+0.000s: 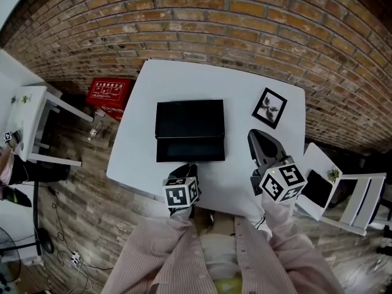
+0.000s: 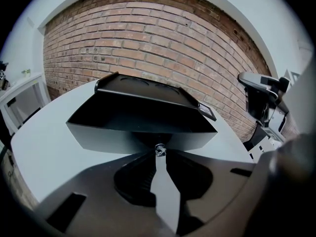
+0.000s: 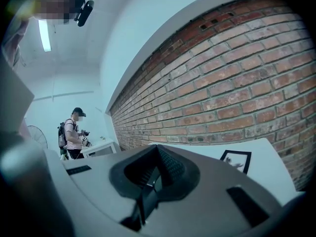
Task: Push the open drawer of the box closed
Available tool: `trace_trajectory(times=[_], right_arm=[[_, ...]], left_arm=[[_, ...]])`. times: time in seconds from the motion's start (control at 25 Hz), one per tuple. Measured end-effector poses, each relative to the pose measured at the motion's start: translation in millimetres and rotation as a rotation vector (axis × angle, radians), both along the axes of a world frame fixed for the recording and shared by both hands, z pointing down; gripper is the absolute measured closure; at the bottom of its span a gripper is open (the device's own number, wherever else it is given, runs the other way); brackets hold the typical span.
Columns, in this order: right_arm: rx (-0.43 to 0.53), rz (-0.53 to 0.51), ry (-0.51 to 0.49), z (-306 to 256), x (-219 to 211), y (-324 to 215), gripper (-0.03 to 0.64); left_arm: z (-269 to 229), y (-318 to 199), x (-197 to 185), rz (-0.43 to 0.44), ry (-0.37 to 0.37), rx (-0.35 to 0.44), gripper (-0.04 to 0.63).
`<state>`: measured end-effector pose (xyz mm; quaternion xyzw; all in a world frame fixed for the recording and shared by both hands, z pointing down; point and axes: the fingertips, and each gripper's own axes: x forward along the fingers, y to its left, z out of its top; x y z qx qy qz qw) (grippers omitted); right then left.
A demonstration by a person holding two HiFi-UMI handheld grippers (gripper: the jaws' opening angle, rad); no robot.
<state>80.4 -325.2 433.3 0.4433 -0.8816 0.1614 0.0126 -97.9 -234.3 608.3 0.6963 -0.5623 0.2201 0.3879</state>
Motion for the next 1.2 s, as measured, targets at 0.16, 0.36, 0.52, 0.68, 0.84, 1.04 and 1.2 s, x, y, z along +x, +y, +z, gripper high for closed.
trace_trajectory(times=[0.16, 0.36, 0.52, 0.68, 0.84, 1.04, 1.2], right_arm=[[-0.003, 0.013, 0.003, 1, 3, -1, 0.614], [-0.003, 0.030, 0.008, 0, 4, -3, 0.614], [-0.003, 0.040, 0.012, 0, 6, -5, 0.614], [-0.001, 0.057, 0.014, 0, 9, -7, 0.614], [-0.004, 0.074, 0.016, 1, 13, -9, 0.614], [-0.009, 0.091, 0.020, 2, 15, -11, 0.614], [-0.013, 0.098, 0.023, 4, 17, -13, 0.614]], left_arm=[[0, -5, 0, 0.006, 0.000, 0.001, 0.535], [0, -13, -1, 0.017, 0.004, 0.004, 0.535], [0, -19, -2, 0.022, 0.004, 0.005, 0.535], [1, -27, -2, 0.032, 0.003, 0.008, 0.535], [0, -34, -4, 0.036, 0.001, 0.012, 0.535], [2, -42, -6, 0.040, 0.002, 0.011, 0.535], [2, -49, -6, 0.044, 0.003, 0.012, 0.535]])
